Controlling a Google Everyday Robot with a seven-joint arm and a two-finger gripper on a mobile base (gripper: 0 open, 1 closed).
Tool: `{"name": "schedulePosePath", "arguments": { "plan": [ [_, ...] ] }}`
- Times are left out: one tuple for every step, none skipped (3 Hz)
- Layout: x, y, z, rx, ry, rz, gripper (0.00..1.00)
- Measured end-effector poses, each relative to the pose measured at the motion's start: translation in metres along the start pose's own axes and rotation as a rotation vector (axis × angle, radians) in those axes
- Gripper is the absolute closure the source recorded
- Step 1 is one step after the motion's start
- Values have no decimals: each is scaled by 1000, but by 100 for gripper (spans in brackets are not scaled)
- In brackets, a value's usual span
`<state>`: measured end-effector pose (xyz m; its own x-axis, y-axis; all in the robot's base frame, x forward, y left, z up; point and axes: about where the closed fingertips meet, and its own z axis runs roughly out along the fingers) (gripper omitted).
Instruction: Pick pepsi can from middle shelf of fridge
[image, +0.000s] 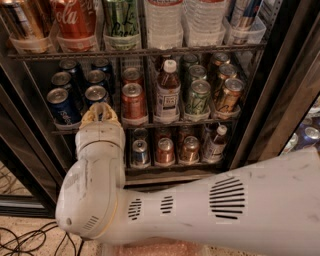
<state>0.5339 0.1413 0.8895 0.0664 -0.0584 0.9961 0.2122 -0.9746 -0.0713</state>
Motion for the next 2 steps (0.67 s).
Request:
{"name": "schedulePosePath", "arguments": {
  "plan": [
    [-1, -8, 4, 33, 22, -39, 100],
    [-3, -16, 10, 73, 48, -79, 98]
  ]
}}
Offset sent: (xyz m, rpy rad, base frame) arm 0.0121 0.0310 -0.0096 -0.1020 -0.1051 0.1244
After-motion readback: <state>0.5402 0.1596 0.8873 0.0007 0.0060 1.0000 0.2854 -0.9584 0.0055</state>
